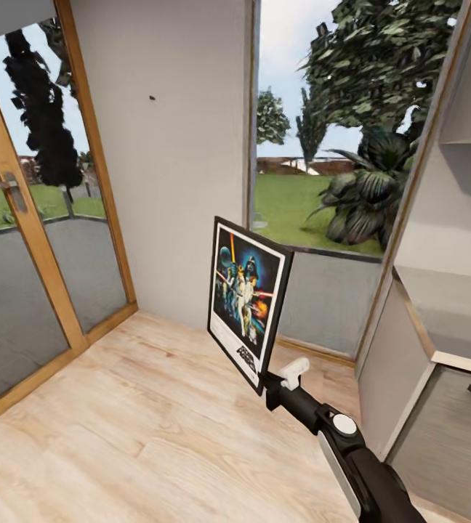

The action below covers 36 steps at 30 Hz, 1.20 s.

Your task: Pick up the poster from the kitchen countertop and hang it on one of the wall nails in the kitchen.

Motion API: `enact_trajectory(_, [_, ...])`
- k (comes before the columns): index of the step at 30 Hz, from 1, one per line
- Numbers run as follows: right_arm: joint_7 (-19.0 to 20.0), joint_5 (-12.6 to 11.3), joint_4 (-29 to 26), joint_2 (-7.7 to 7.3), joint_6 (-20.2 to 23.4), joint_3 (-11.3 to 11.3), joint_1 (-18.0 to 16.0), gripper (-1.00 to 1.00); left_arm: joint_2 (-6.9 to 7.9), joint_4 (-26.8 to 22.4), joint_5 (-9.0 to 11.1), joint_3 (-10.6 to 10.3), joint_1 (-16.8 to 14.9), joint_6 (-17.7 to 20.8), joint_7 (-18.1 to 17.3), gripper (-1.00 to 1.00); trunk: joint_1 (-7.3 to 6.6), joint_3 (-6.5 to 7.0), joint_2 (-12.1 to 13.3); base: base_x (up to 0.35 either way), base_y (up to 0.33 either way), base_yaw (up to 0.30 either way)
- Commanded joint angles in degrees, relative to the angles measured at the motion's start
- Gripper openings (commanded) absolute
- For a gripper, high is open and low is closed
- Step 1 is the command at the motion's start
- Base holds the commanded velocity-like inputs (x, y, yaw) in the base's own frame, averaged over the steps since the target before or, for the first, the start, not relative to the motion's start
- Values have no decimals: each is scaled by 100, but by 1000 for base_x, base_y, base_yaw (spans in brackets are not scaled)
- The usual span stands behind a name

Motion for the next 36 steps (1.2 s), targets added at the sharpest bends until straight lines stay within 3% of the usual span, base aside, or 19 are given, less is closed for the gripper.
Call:
enact_trajectory(1, [27, -72, -9, -3, 46, 4, -3, -100, 5, -4, -18, 28, 0, -8, -42, 100, 2, -5, -3, 194, 253, 0])
enact_trajectory(36, [24, -129, 20, 0, 65, 41, -3, -100, 39, -4, -21, 7, 0, 15, -43, 100, 2, -5, -3, 238, 258, 0])
